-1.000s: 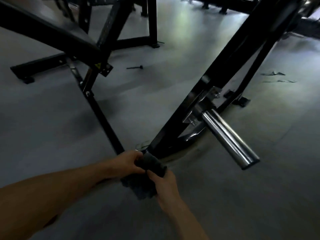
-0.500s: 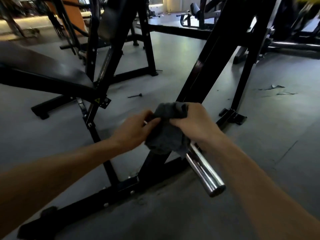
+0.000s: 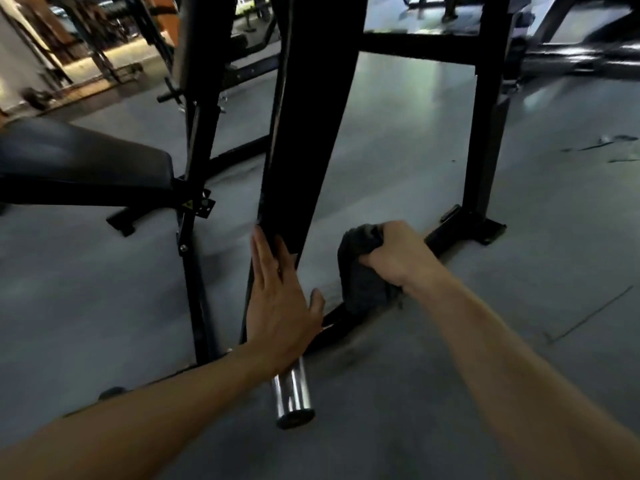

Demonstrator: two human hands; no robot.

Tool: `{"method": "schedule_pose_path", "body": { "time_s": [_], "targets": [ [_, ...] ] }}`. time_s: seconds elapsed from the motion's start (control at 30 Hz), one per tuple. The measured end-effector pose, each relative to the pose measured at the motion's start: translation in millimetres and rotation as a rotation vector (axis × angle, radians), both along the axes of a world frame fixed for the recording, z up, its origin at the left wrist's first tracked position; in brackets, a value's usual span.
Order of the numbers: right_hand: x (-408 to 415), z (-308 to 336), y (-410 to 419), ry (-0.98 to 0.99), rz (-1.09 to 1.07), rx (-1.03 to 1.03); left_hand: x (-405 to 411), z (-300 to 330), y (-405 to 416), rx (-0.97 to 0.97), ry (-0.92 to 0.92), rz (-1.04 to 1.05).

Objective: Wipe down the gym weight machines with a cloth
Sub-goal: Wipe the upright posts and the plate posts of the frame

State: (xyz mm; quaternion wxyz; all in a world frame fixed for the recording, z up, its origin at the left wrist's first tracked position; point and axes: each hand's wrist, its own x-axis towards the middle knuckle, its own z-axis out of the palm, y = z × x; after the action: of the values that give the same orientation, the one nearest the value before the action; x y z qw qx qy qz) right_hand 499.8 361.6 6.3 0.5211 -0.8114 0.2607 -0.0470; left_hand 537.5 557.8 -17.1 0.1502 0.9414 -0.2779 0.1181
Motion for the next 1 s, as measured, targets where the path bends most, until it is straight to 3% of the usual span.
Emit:
{"method": "schedule_pose_path", "body": {
  "time_s": [0.23,0.57,1.0],
  "targets": [
    [26.5,-18.8,-8.2,0.015,0.135,0.210,-2.0,-2.3,-11.0,0.083,0.057,0.116],
    [52.6,7.6,38.8,-0.112,0.183,0.139,-2.8,-0.3,-7.8,0.099,0.068,0.103],
    [43.0,14.1,47.7,-0.070,0.070,0.147,-1.8,-5.5,-2.5,0.016,0.029,0.065]
  ]
}}
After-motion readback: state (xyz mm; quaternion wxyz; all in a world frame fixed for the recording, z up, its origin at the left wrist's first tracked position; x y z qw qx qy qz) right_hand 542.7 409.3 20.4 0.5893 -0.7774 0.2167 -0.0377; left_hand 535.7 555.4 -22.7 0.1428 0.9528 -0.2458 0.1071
